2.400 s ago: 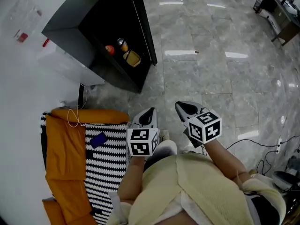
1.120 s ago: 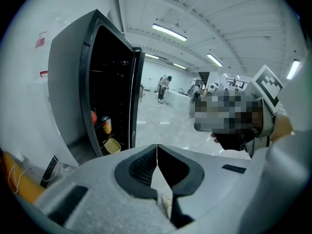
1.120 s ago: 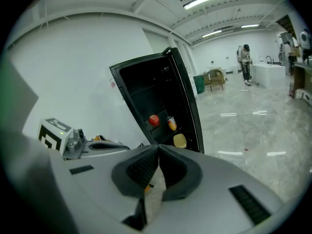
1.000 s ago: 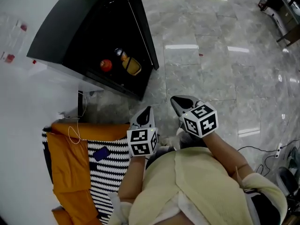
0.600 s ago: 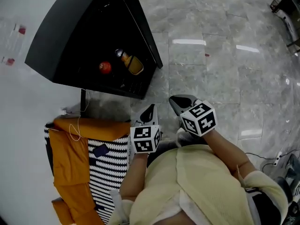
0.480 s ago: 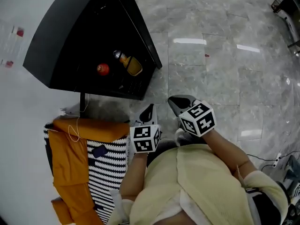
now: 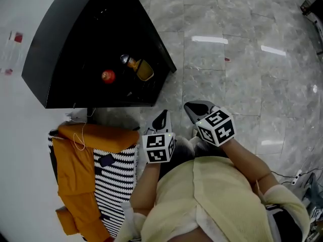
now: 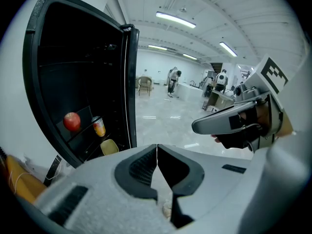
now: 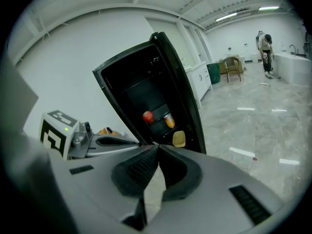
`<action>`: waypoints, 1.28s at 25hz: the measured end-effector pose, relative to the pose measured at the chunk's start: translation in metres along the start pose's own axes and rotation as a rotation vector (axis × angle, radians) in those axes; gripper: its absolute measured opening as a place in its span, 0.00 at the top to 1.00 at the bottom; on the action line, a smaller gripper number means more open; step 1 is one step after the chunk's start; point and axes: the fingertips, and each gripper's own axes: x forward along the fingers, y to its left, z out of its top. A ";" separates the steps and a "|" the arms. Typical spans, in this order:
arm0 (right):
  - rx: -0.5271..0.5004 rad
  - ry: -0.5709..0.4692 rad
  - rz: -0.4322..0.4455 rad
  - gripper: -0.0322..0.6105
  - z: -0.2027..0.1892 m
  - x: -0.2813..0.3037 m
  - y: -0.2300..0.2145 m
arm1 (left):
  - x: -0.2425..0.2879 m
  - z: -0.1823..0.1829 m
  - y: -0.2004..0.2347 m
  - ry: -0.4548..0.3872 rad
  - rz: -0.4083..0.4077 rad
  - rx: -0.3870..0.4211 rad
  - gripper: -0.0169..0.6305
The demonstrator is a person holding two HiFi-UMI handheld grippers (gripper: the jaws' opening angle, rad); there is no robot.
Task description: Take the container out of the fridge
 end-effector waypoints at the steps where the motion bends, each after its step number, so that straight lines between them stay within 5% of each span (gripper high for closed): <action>1: -0.004 0.005 0.000 0.90 0.000 0.002 -0.003 | 0.002 0.000 0.002 -0.003 0.011 0.001 0.94; 13: 0.051 0.028 -0.042 0.90 -0.009 0.039 -0.043 | 0.047 -0.003 0.040 0.006 0.073 0.052 0.94; 32: 0.197 0.041 -0.148 0.90 -0.048 0.111 -0.105 | 0.149 -0.046 0.068 0.109 -0.025 0.186 0.94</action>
